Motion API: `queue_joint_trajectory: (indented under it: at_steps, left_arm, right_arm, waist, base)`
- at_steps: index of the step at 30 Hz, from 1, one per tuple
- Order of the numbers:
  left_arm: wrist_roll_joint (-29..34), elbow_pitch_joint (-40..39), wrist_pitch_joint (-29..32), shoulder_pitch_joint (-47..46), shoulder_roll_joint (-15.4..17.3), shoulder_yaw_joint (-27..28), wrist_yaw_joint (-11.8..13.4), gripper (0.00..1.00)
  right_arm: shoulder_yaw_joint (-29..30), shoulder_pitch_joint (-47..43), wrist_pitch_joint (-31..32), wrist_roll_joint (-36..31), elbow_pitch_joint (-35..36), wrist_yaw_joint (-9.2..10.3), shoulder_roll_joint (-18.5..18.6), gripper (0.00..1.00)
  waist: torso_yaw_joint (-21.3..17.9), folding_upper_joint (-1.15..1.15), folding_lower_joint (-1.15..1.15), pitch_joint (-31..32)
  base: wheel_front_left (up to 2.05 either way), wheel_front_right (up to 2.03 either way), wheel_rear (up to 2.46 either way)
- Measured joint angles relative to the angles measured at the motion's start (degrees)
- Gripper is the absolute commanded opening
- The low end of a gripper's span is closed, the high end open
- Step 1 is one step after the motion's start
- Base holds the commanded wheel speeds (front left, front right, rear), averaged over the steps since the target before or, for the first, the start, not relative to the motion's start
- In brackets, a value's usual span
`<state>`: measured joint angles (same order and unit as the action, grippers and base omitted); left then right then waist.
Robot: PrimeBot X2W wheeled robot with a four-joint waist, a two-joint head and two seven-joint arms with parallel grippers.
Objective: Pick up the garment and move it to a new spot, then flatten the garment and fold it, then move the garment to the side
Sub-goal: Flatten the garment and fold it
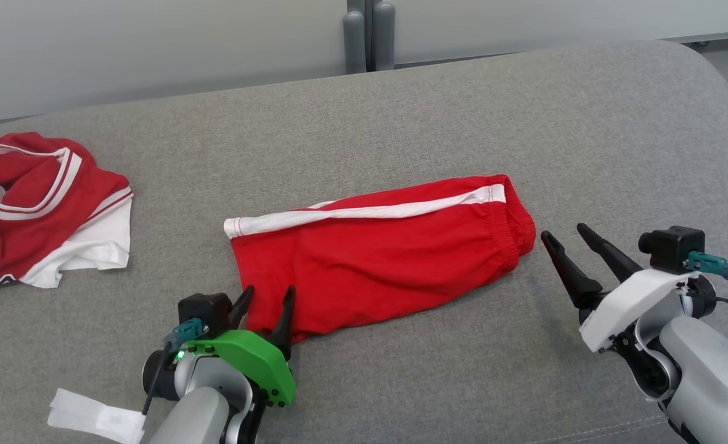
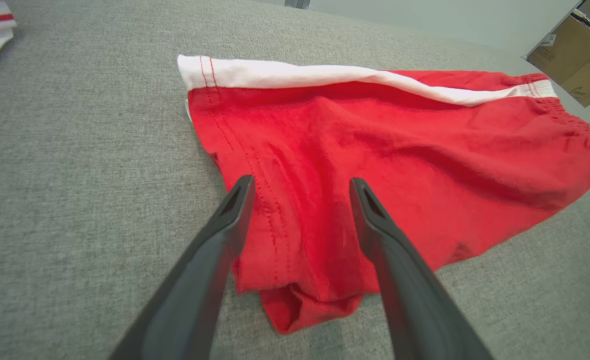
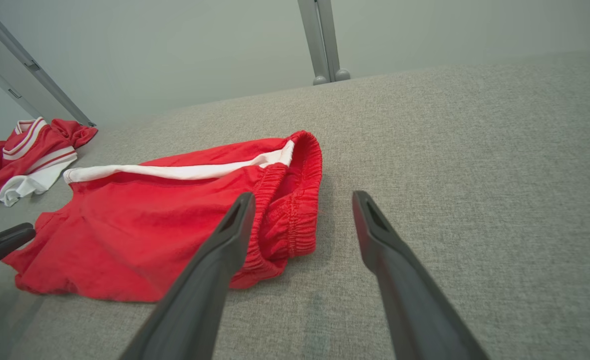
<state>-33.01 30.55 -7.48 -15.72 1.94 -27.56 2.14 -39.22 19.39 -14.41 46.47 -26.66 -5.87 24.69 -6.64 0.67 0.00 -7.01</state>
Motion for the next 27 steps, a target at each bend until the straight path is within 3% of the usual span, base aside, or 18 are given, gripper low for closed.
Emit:
queue_joint_trajectory:
  at_steps: [4, 10, 27]
  left_arm:
    - [1.8, -2.7, -2.4, 0.8, 0.1, 0.2, 1.2, 1.00]
    - [3.2, -7.8, -5.8, 3.1, 1.2, 2.6, 3.1, 1.00]
    - [6.1, -18.1, -6.8, 9.2, 1.4, 7.6, 4.5, 1.00]
  right_arm:
    - [1.7, -0.3, 0.0, 2.1, -1.5, 1.02, -0.9, 1.00]
    - [3.3, -2.0, 0.2, 6.7, -3.3, 1.03, -3.6, 1.00]
    - [6.7, -2.0, 5.8, 13.8, -10.1, 1.34, -5.1, 1.00]
  waist:
    - [0.5, 0.00, 0.00, 0.2]
    - [1.8, 0.00, 0.00, 0.7]
    - [7.4, 0.00, 0.00, 1.8]
  base:
    - [0.00, 0.00, 0.00]
    - [0.00, 0.00, 0.00]
    - [0.00, 0.00, 0.00]
